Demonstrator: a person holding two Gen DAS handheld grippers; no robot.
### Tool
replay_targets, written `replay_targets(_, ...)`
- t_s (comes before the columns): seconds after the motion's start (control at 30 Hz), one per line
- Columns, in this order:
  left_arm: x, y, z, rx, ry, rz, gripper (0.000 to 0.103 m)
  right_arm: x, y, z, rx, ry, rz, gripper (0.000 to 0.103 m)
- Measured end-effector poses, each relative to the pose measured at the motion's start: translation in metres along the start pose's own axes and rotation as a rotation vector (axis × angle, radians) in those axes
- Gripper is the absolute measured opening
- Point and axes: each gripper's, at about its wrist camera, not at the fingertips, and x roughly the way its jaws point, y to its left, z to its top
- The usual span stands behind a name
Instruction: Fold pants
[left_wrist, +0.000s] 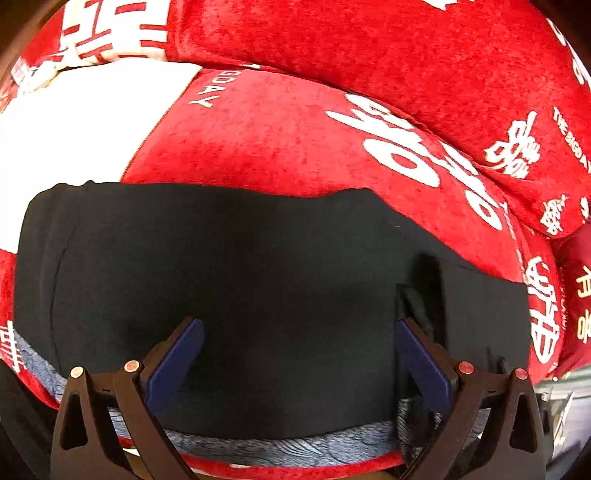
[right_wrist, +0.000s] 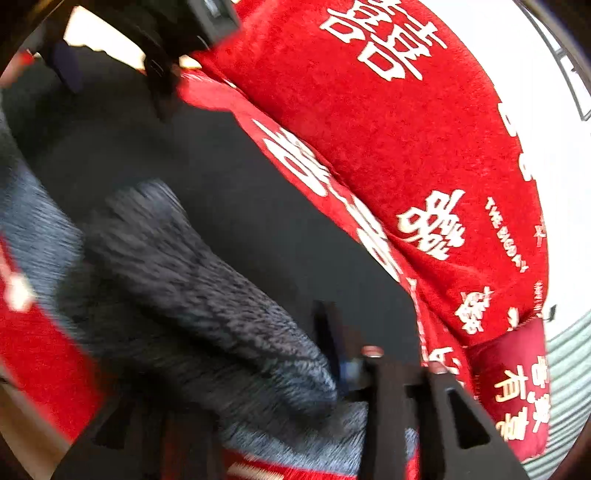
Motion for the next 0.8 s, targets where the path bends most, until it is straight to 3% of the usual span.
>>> replay_targets(0.03,-0.002,-0.003,0.0,0.007,-0.002,-0.009,0.103,-0.013,-0.005,-0.001,0.017,-0.017,0.049,0.081)
replay_targets(0.1,-0.007,-0.008,-0.002,0.027,-0.014,-0.02,0.103,-0.036,-0.017,-0.002,0.06,-0.049,0.169,0.083)
replay_targets(0.17,-0.011,-0.015,-0.006,0.045,-0.019,-0.027,0.103,-0.059,-0.046,-0.01,0.184,-0.094,0.313,0.083)
replay_targets(0.23,-0.012,-0.028,-0.011,0.078,-0.02,-0.016,0.103,-0.061,-0.077,-0.021,0.333,-0.102,0.39,0.083)
replay_targets(0.3,-0.009,-0.048,-0.022,0.157,-0.024,0.034,0.103,-0.045,-0.109,-0.036,0.486,-0.074,0.4,0.083)
replay_targets(0.4,0.005,-0.071,-0.042,0.268,-0.023,0.133,0.103,-0.004,-0.139,-0.071,0.685,0.056,0.407,0.083)
replay_targets(0.5,0.023,-0.075,-0.056,0.297,0.023,0.12,0.103,0.032,-0.135,-0.102,0.794,0.178,0.485,0.083)
replay_targets(0.6,0.022,-0.077,-0.056,0.302,-0.001,0.126,0.103,0.023,-0.135,-0.096,0.725,0.166,0.449,0.083)
replay_targets(0.7,0.023,-0.075,-0.057,0.289,-0.003,0.117,0.103,0.012,-0.156,-0.077,0.735,0.072,0.475,0.083)
replay_targets(0.8,0.023,-0.076,-0.058,0.291,-0.014,0.123,0.103,0.024,-0.169,-0.048,0.694,0.057,0.413,0.084)
